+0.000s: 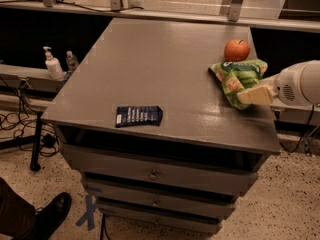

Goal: Move green rice chip bag near apple

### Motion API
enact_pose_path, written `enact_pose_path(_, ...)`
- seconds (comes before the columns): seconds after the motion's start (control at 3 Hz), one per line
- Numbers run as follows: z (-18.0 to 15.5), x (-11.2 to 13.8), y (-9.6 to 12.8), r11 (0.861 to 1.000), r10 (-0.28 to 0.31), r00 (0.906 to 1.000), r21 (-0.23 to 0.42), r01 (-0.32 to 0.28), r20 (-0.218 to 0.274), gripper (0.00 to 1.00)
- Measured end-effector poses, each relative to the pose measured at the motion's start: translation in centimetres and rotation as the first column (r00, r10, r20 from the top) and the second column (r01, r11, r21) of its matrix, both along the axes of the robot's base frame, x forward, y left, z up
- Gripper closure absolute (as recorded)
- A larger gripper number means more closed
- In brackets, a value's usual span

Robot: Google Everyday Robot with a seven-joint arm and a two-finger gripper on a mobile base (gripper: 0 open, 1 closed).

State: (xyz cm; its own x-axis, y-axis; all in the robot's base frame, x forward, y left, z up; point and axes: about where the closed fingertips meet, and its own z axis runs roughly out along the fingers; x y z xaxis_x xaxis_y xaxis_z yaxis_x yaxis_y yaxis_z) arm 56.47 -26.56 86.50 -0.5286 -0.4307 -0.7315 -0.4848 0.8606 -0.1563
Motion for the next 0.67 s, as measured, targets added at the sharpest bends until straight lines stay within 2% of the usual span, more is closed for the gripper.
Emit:
enact_pose_path(0.33, -0.25, -0.22, -0.50, 1.000, -0.005, 1.0000, -0.005, 0.005, -0.004, 0.84)
enact_pose_path(0.67, -0.38, -0.45, -0.66, 1.000, -0.008, 0.9999, -0.005, 0.008, -0.008, 0.61)
